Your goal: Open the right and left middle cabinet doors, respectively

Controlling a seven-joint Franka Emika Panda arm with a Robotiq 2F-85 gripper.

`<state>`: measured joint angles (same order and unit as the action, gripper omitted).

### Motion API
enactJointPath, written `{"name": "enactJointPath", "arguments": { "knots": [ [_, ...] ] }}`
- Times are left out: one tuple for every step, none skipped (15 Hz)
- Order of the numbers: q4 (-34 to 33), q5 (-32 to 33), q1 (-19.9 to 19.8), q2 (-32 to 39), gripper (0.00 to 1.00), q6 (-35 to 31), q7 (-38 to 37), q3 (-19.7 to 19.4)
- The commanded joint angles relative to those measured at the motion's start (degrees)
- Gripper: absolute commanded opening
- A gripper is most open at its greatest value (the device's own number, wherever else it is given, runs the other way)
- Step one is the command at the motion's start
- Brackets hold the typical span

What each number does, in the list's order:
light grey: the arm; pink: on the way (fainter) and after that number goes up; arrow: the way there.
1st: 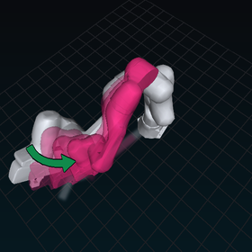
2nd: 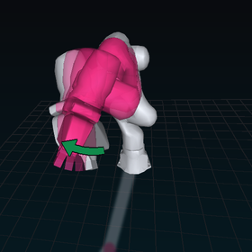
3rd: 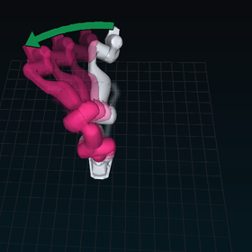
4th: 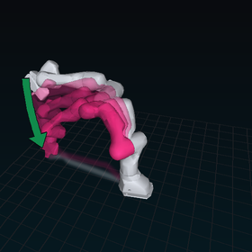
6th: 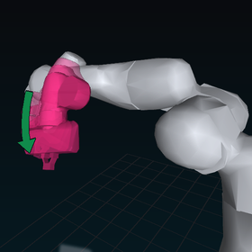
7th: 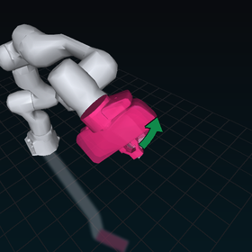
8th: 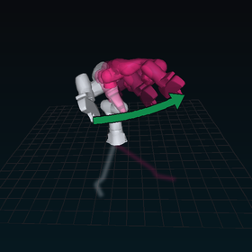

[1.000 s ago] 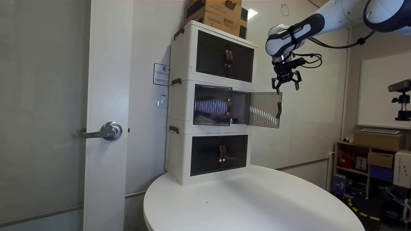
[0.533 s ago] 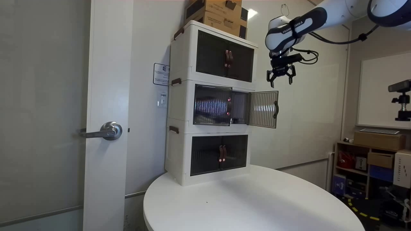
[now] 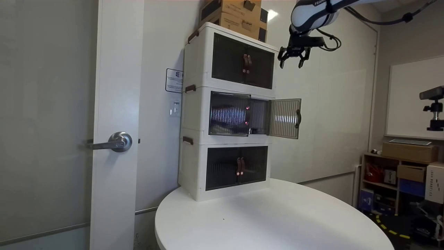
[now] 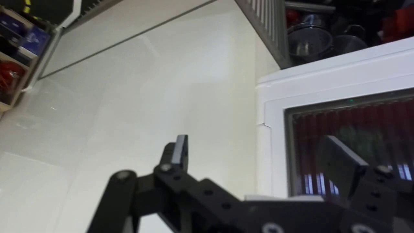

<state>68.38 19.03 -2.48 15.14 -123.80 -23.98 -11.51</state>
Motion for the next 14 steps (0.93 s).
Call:
{"name": "enactJointPath", "arguments": {
  "knots": [
    [4.24, -7.64, -1.47, -2.97, 1.0, -4.41, 10.46, 3.22],
    [4.0, -10.21, -1.69, -2.49, 1.0, -4.43, 13.52, 4.03],
    [3.66, -12.78, -1.93, -1.99, 1.0, -4.09, 16.8, 4.76],
    [2.83, -14.56, -1.93, -0.95, 1.0, -3.48, 19.96, 5.46],
    [2.13, -16.17, -1.92, -0.06, 1.0, -3.11, 23.04, 6.2],
    [1.47, -17.09, -1.72, 0.85, 1.0, -2.35, 25.89, 6.89],
    [0.64, -17.92, -1.53, 1.85, 1.0, -1.57, 28.6, 7.66],
    [-0.59, -17.7, -0.94, 3.14, 1.0, -0.36, 30.63, 8.41],
    [-1.25, -17.75, -0.84, 4.15, 1.0, 0.35, 33.14, 9.22],
    [-2.59, -16.85, -0.21, 5.51, 1.0, 1.34, 34.76, 10.05],
    [-3.7, -16.28, 0.21, 6.7, 1.0, 2.21, 36.81, 10.89],
    [-5.4, -15.97, 0.53, 8.11, 1.0, 3.78, 38.77, 11.85],
    [-6.81, -16.13, 0.8, 9.35, 1.0, 5.13, 41.05, 12.71],
    [-8.85, -16.42, 1.12, 10.98, 1.0, 7.01, 43.31, 13.64]
  ]
}}
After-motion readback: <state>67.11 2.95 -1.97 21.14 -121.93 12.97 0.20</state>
